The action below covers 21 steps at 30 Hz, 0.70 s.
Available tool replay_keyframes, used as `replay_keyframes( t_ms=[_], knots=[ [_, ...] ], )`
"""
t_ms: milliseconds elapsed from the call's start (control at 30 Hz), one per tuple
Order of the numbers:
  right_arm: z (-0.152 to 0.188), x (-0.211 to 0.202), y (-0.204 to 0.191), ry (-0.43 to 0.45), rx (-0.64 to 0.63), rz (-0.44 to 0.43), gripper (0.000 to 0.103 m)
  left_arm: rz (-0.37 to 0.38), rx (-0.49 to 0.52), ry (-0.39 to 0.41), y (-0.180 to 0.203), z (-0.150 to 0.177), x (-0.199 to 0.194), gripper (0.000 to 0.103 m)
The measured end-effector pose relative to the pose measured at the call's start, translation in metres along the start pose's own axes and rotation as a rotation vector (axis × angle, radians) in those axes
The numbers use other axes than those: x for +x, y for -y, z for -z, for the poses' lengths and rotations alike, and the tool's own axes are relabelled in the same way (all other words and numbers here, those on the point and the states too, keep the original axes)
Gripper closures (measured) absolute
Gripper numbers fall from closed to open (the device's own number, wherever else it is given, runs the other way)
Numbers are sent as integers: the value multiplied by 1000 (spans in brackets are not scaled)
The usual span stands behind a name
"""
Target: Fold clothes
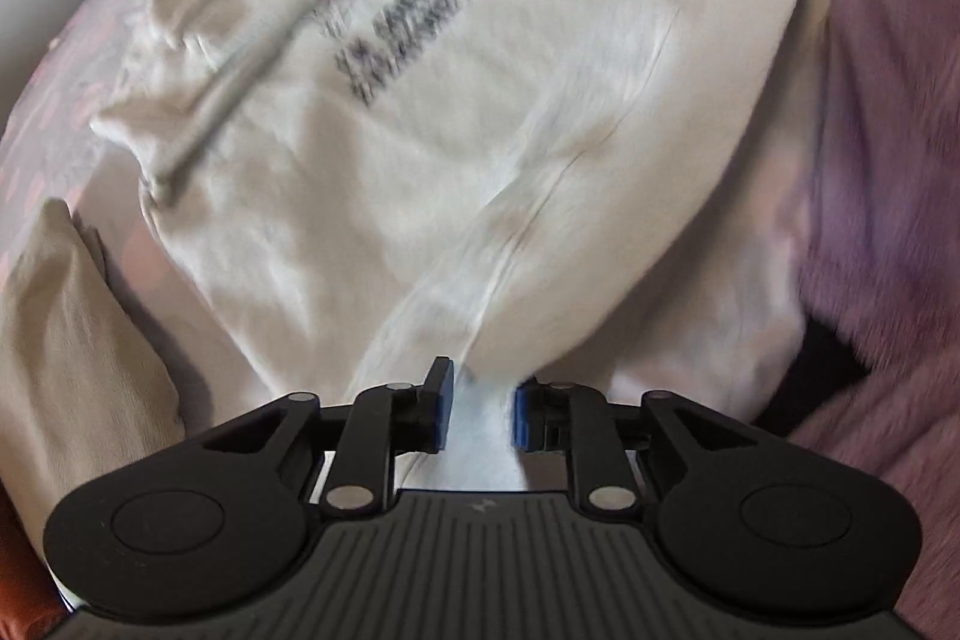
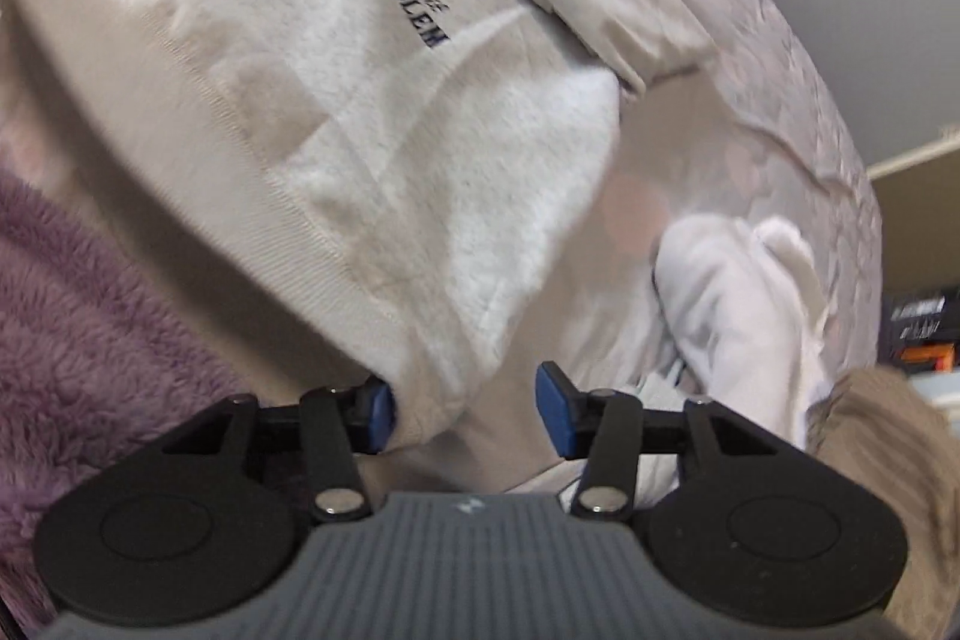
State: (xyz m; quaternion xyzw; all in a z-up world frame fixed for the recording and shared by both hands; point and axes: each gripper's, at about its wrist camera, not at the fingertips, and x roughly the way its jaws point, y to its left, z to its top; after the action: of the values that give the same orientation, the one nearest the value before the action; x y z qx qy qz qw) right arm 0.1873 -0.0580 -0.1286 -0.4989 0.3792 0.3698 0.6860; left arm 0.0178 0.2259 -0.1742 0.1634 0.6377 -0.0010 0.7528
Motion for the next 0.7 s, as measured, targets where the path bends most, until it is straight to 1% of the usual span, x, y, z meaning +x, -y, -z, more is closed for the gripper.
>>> replay_keyframes(
  t_ms=[33, 67, 100, 167, 200, 233, 267, 300, 333, 433, 533, 633, 700],
  knots=[
    [1, 3, 5, -14, 40, -18, 49, -10, -2, -38, 1, 4, 6, 70],
    [2, 5, 8, -30, 79, -33, 49, -16, -14, -58, 0, 8, 10, 65],
    [3, 6, 11, -42, 112, -47, 50, -17, -31, -67, -2, 11, 11, 64],
    [5, 7, 12, -49, 154, -68, 57, -24, -64, -71, -6, 17, 12, 64],
    [5, 5, 10, -43, 152, -69, 67, -37, -80, -57, -8, 18, 7, 64],
    [6, 3, 7, -38, 149, -70, 75, -54, -93, -42, -10, 20, 2, 66],
    [6, 0, 4, -31, 141, -66, 80, -60, -109, -33, -13, 21, -3, 70],
    [6, -4, 1, -23, 126, -52, 87, -57, -129, -29, -17, 23, -8, 83],
    [6, -9, -2, -12, 107, -33, 89, -60, -141, -22, -20, 24, -13, 93],
    [6, -27, -5, 27, 55, 28, 92, -89, -160, 7, -29, 26, -26, 97],
    [0, -42, 0, 71, 35, 74, 95, -118, -178, 36, -39, 28, -39, 98],
    [-17, -51, 10, 107, 12, 129, 96, -150, -197, 66, -56, 17, -50, 98],
    [-31, -50, 21, 123, 3, 153, 96, -169, -212, 81, -70, 7, -52, 98]
  ],
)
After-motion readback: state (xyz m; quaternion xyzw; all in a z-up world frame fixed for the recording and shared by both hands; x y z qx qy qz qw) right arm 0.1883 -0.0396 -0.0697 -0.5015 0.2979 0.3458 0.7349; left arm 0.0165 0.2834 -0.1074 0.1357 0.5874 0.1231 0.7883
